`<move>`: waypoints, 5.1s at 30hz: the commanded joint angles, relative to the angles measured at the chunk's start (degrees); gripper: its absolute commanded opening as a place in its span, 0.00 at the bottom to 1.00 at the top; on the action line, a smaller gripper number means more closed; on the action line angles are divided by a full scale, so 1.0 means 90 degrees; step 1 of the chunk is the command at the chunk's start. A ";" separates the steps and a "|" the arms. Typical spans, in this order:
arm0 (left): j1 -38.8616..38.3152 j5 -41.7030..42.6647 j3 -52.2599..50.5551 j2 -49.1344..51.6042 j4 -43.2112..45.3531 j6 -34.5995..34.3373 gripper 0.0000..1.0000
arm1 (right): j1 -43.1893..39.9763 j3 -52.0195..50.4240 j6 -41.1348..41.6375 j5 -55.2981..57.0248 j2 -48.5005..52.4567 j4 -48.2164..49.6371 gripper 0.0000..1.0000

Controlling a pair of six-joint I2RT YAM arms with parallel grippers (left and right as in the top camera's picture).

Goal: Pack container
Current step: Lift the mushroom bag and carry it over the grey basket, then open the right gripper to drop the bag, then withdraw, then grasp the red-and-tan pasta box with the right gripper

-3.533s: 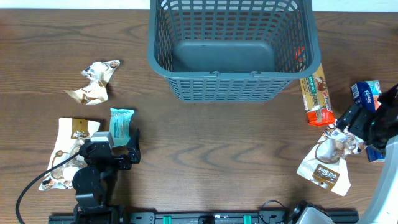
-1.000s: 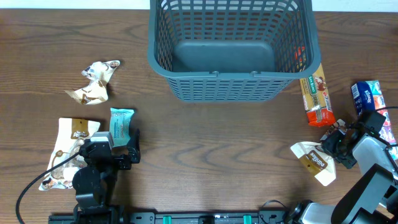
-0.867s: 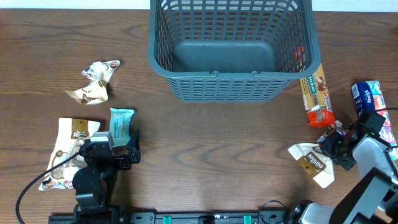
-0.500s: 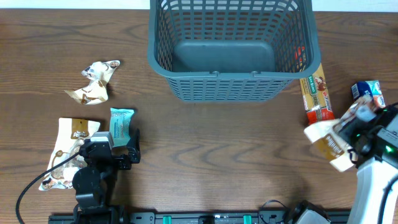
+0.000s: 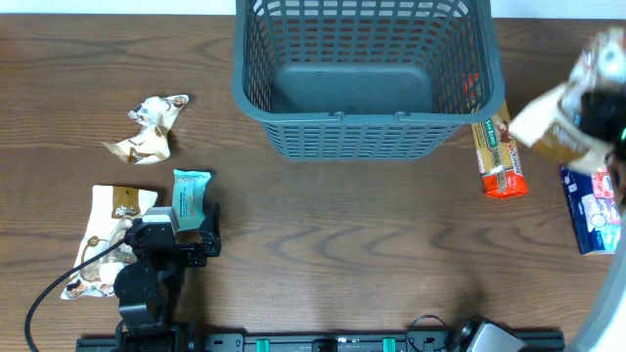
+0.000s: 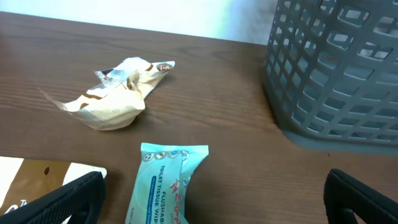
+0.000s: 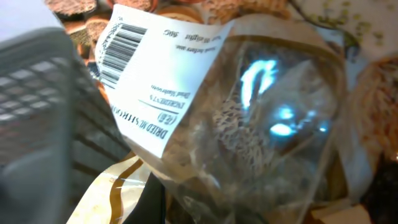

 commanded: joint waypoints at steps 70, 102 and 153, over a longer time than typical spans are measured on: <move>0.0032 0.0260 -0.0163 0.0010 -0.0015 -0.0085 0.99 | 0.4660 0.6205 -0.4879 0.0010 0.4809 -0.3189 0.72; 0.0032 0.0255 -0.0163 0.0010 -0.0012 -0.0083 0.99 | 0.1095 0.5100 -0.1605 0.0998 0.4439 -0.4367 0.93; 0.0032 0.0257 -0.0163 0.0010 -0.0007 -0.0085 0.99 | 0.1129 0.1455 -0.1557 0.1596 0.6241 -0.1542 0.96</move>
